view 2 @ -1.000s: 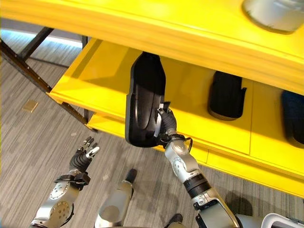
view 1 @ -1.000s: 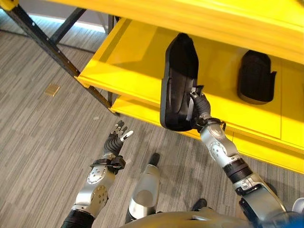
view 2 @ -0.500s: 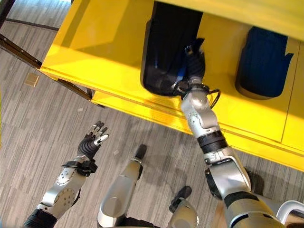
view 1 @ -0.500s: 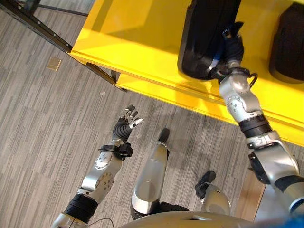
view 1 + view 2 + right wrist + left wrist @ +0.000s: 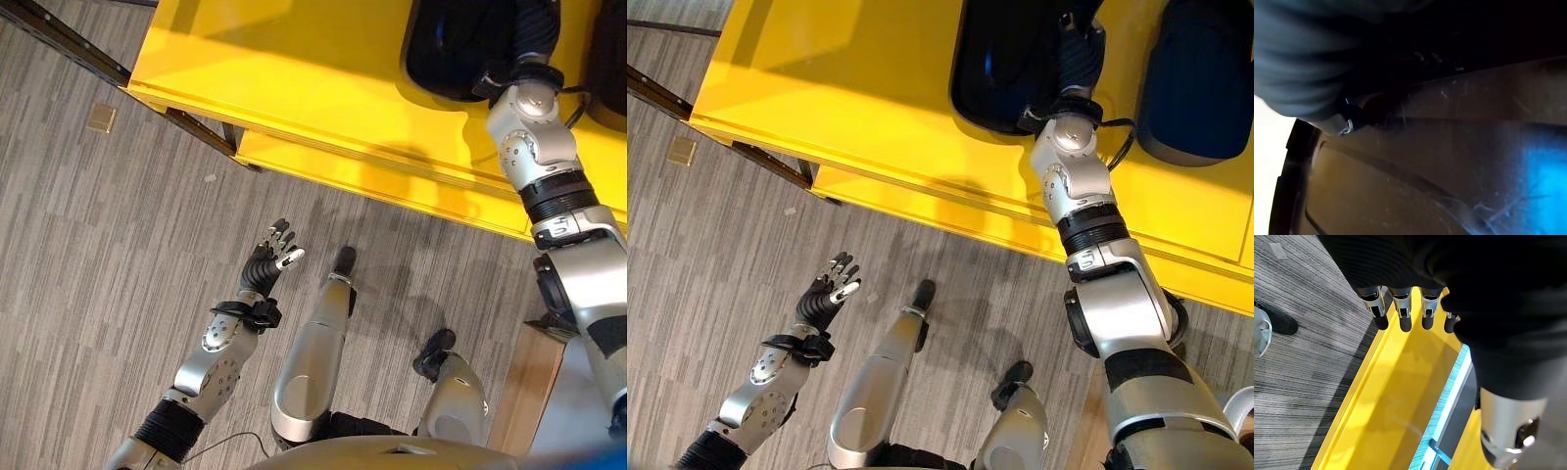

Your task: Move parts from the plastic box to the shelf.

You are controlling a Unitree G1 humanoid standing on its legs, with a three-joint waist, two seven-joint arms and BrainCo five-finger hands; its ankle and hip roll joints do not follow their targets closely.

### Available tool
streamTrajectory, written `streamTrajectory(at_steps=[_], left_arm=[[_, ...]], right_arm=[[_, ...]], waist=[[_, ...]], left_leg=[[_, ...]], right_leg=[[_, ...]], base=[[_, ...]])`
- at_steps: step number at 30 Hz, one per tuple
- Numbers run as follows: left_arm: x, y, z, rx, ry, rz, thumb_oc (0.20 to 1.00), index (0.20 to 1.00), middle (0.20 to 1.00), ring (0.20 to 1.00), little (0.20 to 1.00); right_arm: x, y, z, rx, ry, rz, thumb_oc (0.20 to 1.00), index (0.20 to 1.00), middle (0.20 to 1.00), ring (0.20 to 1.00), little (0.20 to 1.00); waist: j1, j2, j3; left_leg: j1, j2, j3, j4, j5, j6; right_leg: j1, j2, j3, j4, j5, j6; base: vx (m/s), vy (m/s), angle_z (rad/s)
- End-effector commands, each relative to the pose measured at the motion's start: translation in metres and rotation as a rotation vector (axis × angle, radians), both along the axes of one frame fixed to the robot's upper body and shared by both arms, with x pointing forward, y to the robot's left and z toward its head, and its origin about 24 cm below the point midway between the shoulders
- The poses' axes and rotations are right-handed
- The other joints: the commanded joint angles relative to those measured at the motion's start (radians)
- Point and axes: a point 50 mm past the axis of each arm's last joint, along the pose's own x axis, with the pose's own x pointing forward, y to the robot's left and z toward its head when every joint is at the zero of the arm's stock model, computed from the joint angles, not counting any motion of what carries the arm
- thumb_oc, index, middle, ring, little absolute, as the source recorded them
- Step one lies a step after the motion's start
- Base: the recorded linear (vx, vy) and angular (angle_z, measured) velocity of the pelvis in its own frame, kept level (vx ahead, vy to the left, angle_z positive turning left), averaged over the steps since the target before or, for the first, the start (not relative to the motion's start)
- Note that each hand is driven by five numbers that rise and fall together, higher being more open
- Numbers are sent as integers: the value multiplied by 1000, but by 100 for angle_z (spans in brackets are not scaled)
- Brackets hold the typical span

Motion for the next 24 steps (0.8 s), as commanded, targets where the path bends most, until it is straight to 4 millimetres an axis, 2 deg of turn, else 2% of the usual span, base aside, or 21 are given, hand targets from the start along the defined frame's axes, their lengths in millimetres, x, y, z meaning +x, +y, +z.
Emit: streamTrajectory(at_steps=[1,8,14,18,24], left_arm=[[4,-3,26,-22,-126,-31,1000,1000,1000,1000,1000],[8,-7,30,-38,-142,-39,1000,1000,1000,1000,1000],[12,-9,33,-45,-157,-44,1000,1000,1000,1000,1000],[13,-12,33,-50,-152,-58,1000,1000,1000,1000,1000],[15,-13,34,-53,-155,-54,1000,1000,1000,1000,1000]], right_arm=[[-24,-11,80,-58,-256,-28,200,200,200,200,200],[-20,-22,87,-16,-224,-58,200,200,200,200,200],[-16,-29,85,40,-192,-66,200,200,200,200,200],[-12,-38,79,137,-161,-66,200,200,200,200,200],[-10,-33,77,178,-160,-33,200,200,200,200,200]], waist=[[-5,2,-16],[3,3,-16],[12,8,-16],[23,17,-15],[27,21,-12]], left_leg=[[-25,60,16,20,-47,-33],[-39,50,14,28,-53,-30],[-53,40,12,36,-58,-28],[-66,31,9,45,-64,-22],[-69,27,9,49,-65,-20]], right_leg=[[23,20,51,64,-81,-48],[28,18,40,58,-85,-46],[36,17,33,46,-83,-43],[41,15,27,42,-84,-41],[43,15,27,40,-84,-40]], base=[[0,0,0],[20,1,0],[17,3,2],[22,3,7],[8,11,3]])
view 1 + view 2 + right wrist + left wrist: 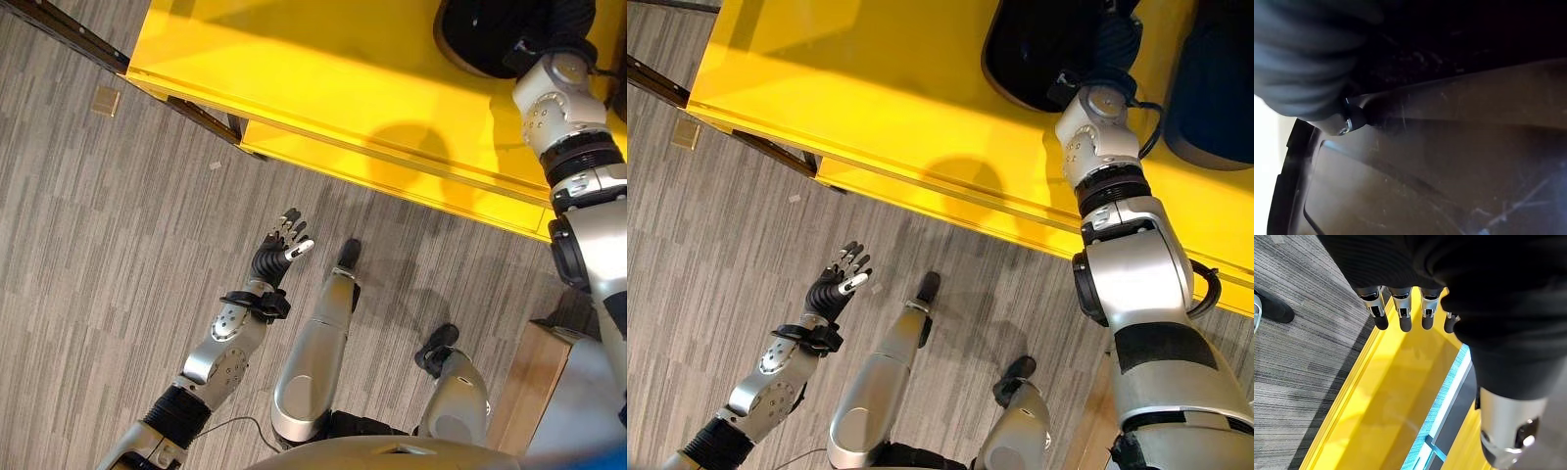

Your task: Move parts from the plastic box to the shelf.

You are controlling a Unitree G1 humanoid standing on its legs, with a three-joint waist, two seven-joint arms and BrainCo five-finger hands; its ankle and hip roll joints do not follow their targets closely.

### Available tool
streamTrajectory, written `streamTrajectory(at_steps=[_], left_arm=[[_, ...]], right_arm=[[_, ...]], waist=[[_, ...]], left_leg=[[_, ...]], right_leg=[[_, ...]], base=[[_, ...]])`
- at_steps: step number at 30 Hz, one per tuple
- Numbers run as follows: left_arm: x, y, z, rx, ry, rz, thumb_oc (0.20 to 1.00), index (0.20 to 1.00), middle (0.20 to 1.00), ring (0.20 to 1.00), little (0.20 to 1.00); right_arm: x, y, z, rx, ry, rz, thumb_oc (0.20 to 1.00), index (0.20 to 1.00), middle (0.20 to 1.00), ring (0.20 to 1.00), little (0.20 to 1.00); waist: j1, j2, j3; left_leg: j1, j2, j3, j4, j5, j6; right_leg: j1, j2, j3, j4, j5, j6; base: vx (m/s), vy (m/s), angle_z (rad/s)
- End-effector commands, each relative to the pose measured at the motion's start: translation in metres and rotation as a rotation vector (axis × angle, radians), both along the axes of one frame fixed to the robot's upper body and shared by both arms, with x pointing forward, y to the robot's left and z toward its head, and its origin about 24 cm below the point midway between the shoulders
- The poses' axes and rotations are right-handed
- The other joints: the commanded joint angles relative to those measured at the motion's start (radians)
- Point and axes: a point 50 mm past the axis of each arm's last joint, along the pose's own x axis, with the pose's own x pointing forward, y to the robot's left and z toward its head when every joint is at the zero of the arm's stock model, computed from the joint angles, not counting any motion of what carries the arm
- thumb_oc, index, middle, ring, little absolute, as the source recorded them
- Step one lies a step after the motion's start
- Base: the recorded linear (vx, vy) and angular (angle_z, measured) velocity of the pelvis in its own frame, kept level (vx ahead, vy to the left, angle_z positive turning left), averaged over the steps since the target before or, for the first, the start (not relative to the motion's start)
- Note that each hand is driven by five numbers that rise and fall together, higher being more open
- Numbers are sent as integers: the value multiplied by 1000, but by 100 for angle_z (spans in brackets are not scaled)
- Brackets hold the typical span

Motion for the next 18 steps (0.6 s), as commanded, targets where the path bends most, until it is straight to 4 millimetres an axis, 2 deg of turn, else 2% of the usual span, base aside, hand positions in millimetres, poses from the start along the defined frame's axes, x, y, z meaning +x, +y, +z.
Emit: streamTrajectory(at_steps=[1,16,17,18], left_arm=[[4,-1,20,-24,-97,-7,1000,1000,1000,1000,1000],[6,-2,21,-17,-97,-3,1000,1000,1000,1000,1000],[6,-2,21,-17,-100,-4,1000,1000,1000,1000,1000],[6,-2,21,-17,-100,-4,1000,1000,1000,1000,1000]], right_arm=[[-16,4,55,-27,-205,26,200,200,200,200,200],[-8,18,43,-35,-147,61,200,200,200,200,200],[-8,18,43,-39,-144,58,862,862,862,862,862],[-8,18,43,-39,-144,58,1000,1000,1000,1000,1000]], waist=[[15,18,-22],[16,13,-8],[15,13,-7],[15,13,-6]], left_leg=[[-44,47,25,52,-66,-20],[-44,48,23,62,-71,-18],[-44,49,23,62,-71,-18],[-44,49,23,62,-71,-18]], right_leg=[[55,29,51,37,-73,-48],[60,33,53,40,-73,-48],[59,33,53,41,-74,-49],[59,33,53,41,-74,-49]], base=[[0,0,0],[0,0,0],[0,0,0],[0,0,0]])
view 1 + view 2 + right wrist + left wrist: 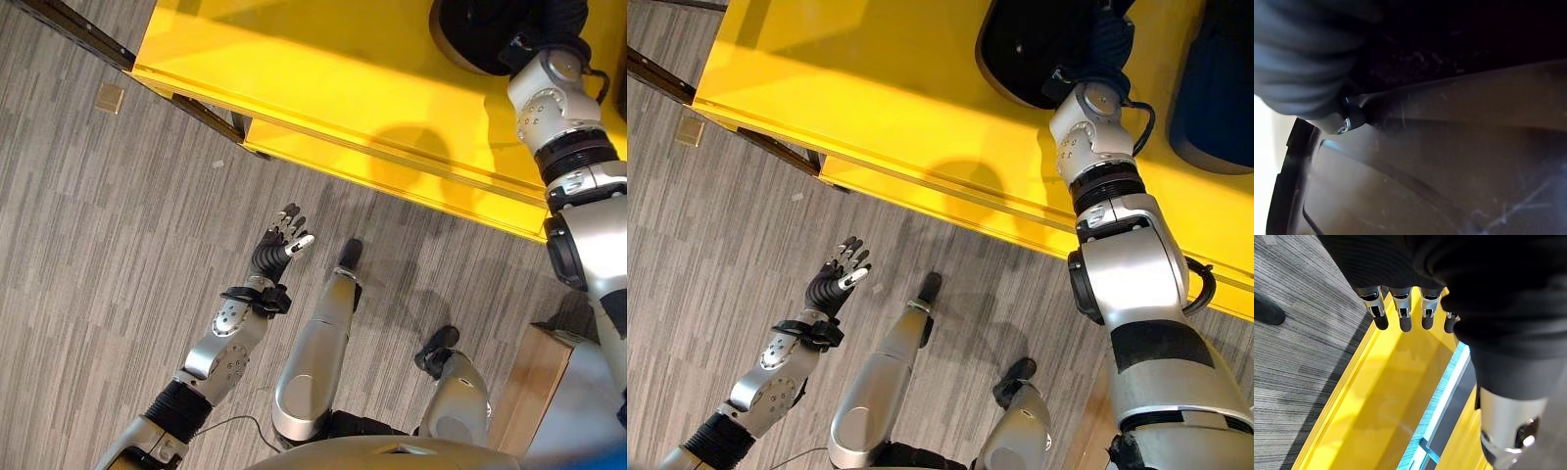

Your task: Move parts from the plastic box to the shelf.

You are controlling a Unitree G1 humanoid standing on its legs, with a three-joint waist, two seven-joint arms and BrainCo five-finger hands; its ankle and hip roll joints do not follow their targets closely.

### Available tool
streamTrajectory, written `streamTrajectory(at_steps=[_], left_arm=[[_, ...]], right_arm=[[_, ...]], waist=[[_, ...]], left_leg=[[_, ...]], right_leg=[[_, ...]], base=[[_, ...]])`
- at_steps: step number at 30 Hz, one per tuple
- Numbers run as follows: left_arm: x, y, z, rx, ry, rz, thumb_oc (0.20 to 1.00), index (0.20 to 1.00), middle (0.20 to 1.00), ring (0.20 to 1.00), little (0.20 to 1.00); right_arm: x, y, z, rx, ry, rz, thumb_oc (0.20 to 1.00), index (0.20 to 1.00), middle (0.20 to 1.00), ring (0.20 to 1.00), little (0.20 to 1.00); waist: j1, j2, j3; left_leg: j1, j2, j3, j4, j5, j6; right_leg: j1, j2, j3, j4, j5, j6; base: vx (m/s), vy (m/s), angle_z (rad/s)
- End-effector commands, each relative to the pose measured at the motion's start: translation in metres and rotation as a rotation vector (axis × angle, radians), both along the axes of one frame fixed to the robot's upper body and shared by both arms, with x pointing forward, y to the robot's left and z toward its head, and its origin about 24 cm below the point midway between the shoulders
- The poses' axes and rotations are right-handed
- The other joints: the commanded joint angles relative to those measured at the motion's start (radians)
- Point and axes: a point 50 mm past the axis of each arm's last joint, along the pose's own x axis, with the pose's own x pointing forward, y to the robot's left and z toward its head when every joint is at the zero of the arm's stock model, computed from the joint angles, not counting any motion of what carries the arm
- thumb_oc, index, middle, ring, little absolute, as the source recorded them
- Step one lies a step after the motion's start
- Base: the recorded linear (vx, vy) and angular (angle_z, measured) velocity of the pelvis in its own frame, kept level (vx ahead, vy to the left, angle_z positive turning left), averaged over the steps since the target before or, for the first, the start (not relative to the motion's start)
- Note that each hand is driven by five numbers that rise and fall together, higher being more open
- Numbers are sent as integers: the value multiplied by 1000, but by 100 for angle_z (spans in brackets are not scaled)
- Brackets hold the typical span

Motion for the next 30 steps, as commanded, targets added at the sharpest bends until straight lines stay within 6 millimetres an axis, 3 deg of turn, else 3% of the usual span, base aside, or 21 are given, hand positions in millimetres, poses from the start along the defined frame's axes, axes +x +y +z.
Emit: streamTrajectory(at_steps=[1,10,17,30], left_arm=[[1,0,16,-16,-82,-14,1000,1000,1000,1000,1000],[1,1,16,-18,-81,-7,1000,1000,1000,1000,1000],[1,4,16,-17,-82,8,1000,1000,1000,1000,1000],[-2,14,11,6,-58,28,1000,1000,1000,1000,1000]], right_arm=[[-10,11,47,-62,-157,27,1000,1000,1000,1000,1000],[-9,14,45,-105,-144,27,1000,1000,1000,1000,1000],[-12,32,49,-206,-180,52,1000,1000,1000,1000,1000],[-48,69,70,-373,-444,95,1000,1000,1000,1000,1000]], waist=[[6,10,-5],[-2,2,-5],[-13,-7,-5],[-54,-29,-22]], left_leg=[[-45,49,28,54,-70,-18],[-40,56,32,49,-65,-22],[-23,70,36,36,-59,-24],[56,102,50,8,-47,-34]], right_leg=[[54,31,53,34,-72,-50],[51,35,57,33,-71,-52],[56,43,61,28,-67,-52],[106,60,80,2,-70,-58]], base=[[0,0,0],[0,0,0],[-1,-1,-1],[-15,-9,-9]])
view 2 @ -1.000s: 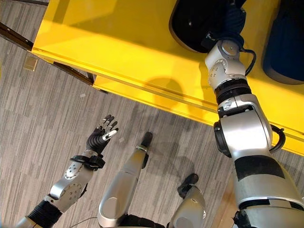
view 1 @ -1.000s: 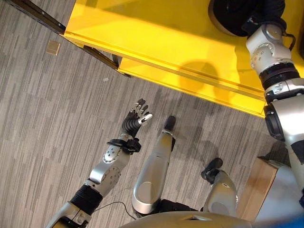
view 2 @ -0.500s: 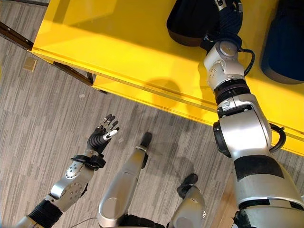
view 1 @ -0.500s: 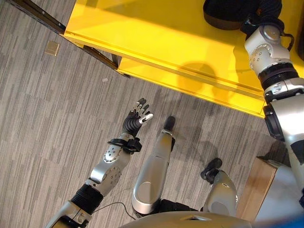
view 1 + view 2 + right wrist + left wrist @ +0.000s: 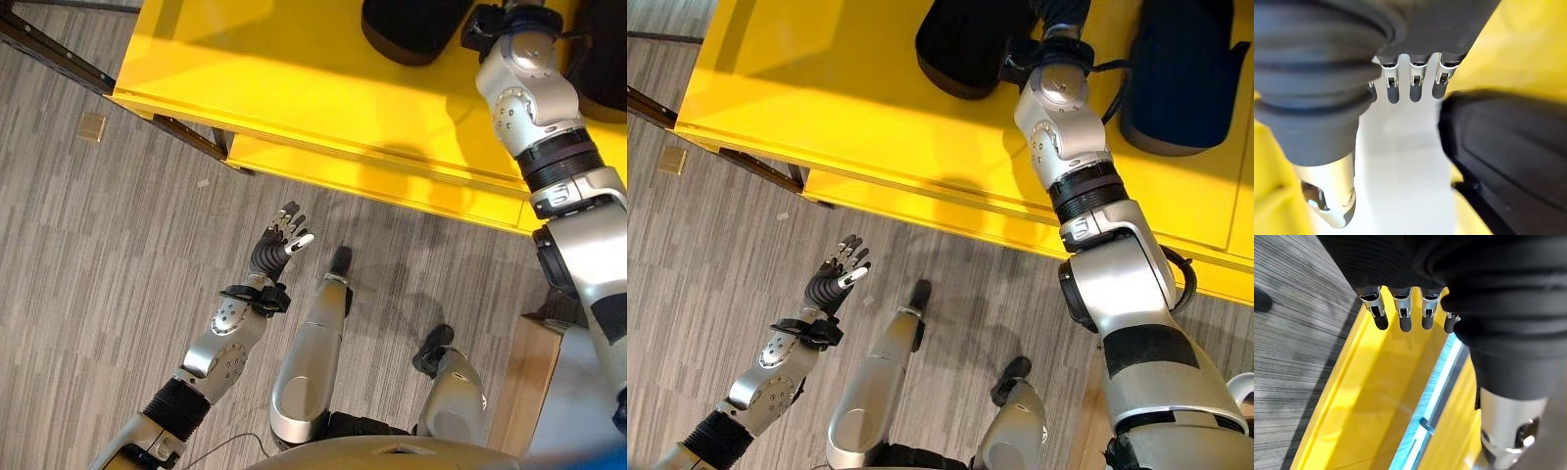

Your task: Move parts from the plastic box to the shelf.

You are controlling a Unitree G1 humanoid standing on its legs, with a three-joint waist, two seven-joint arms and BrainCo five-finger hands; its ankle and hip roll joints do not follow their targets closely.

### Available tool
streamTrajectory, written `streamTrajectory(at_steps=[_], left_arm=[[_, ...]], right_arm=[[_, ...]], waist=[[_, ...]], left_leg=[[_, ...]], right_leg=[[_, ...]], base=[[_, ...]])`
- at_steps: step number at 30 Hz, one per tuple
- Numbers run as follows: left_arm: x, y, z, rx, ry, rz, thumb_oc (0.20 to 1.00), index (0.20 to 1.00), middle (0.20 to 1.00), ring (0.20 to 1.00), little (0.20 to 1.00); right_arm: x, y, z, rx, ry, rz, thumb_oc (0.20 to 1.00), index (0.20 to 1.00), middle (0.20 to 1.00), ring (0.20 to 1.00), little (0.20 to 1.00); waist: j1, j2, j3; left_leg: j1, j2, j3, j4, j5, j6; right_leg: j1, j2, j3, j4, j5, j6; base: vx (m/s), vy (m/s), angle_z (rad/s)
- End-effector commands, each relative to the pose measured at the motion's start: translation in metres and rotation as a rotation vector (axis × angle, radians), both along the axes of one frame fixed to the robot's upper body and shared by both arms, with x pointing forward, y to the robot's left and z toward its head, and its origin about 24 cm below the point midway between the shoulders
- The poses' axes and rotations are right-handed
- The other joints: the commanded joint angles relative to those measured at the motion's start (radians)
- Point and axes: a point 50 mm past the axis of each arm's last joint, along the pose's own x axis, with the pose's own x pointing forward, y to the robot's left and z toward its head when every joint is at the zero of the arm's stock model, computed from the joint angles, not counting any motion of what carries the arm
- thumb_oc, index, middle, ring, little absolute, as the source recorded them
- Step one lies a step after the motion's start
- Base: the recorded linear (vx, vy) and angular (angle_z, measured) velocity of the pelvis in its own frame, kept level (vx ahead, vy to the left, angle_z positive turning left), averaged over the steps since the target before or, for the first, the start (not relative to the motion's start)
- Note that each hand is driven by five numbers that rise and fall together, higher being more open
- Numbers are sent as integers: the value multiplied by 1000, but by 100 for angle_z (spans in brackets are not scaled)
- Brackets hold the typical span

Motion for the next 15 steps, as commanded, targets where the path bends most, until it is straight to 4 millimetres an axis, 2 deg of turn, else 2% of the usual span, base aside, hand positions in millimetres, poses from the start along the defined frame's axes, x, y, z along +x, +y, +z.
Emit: streamTrajectory(at_steps=[1,5,6,7,15], left_arm=[[-3,11,9,-6,-47,23,1000,1000,1000,1000,1000],[-4,13,8,-2,-41,22,1000,1000,1000,1000,1000],[-5,15,7,3,-37,24,1000,1000,1000,1000,1000],[-6,16,6,9,-32,21,1000,1000,1000,1000,1000],[-9,19,4,14,-20,24,1000,1000,1000,1000,1000]], right_arm=[[-21,1,29,-69,-185,-26,1000,1000,1000,1000,1000],[-26,4,29,-82,-209,-21,1000,1000,1000,1000,1000],[-29,5,29,-88,-225,-17,1000,1000,1000,1000,1000],[-30,8,28,-103,-234,-12,1000,1000,1000,1000,1000],[-32,13,18,-101,-235,26,1000,1000,1000,1000,1000]], waist=[[4,-25,-25],[0,-30,-37],[-5,-28,-43],[-8,-31,-51],[-15,-42,-65]], left_leg=[[-15,64,22,21,-45,-33],[6,71,24,5,-38,-39],[11,73,23,-13,-7,-35],[22,77,23,-24,-1,-37],[50,86,25,-42,9,-40]], right_leg=[[68,37,46,16,-80,-55],[90,43,44,-1,-78,-56],[95,45,33,-12,-57,-59],[104,50,34,-21,-56,-58],[125,59,34,-31,-55,-60]], base=[[-20,-25,-15],[-26,-17,-9],[-86,1,-4],[-87,1,-6],[-4,-20,-3]])
